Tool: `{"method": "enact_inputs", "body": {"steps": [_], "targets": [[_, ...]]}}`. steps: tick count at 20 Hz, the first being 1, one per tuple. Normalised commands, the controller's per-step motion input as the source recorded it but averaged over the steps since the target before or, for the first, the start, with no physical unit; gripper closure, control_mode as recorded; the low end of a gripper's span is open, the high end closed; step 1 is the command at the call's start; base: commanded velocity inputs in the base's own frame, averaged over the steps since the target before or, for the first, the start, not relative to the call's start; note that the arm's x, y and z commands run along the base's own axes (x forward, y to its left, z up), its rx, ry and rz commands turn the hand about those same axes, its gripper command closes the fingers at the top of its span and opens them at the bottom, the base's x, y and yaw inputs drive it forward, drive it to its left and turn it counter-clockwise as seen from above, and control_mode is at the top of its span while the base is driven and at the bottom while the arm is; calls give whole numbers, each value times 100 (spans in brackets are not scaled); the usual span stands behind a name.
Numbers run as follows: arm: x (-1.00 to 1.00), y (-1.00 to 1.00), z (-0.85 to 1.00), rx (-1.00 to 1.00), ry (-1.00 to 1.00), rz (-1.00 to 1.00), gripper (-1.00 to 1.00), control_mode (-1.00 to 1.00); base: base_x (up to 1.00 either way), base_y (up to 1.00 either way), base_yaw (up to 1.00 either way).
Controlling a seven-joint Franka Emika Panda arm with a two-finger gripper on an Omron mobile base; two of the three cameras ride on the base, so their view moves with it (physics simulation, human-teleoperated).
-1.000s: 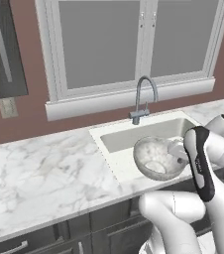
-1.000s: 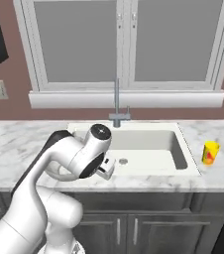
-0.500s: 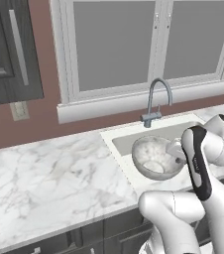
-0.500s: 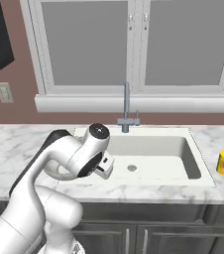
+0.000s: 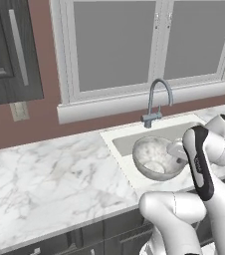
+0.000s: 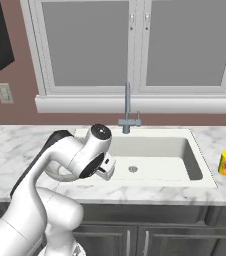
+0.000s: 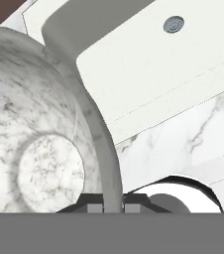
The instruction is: Pick the cup and bowl from the counter and place them on the counter next to the sink.
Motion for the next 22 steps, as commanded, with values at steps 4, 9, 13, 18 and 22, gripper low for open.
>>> {"method": "enact_inputs", "body": {"steps": [4, 9, 13, 18, 22], "targets": [[0, 1, -1, 0, 0, 0, 100, -100, 0, 0, 0], [20, 24, -44, 7, 0, 0, 100, -100, 0, 0, 0], [38, 41, -15, 2, 6, 0, 100, -100, 0, 0, 0], [43, 43, 0, -1, 11, 3, 100, -100, 0, 0, 0], [76, 48, 0, -2, 22, 3, 100, -100, 0, 0, 0]]}}
